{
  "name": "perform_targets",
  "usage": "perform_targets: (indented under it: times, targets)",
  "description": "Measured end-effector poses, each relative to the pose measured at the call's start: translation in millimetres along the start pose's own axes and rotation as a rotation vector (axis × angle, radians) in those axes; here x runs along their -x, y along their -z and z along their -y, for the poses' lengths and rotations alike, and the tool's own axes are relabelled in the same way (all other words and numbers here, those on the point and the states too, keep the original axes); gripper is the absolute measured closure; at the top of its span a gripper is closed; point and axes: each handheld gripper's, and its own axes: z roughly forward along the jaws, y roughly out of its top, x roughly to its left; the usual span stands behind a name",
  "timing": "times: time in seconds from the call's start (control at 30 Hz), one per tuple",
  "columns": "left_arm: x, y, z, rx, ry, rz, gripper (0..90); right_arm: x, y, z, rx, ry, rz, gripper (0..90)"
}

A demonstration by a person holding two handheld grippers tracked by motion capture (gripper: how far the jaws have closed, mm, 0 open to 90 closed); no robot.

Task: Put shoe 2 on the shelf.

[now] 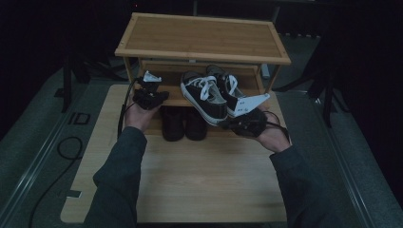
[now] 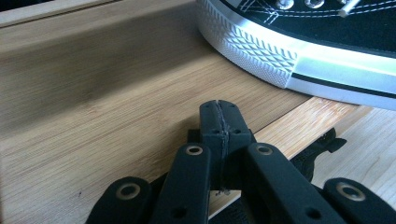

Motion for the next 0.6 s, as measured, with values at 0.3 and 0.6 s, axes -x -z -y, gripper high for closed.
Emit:
perform_targets:
  times: [0.3,0.6]
  targets:
    - [2.5,-0.2,-0.4,-0.003,-0.005,-0.017,90.0,-0.7,-6.2,-4.4,0.015,0.001,-0.024,90.0]
    - [3.5,-0.2,-0.1,-0.003,-0.001,-0.023,90.0,-2.5,-16.7,-9.3,0.051,-0.005,-0.052,90.0]
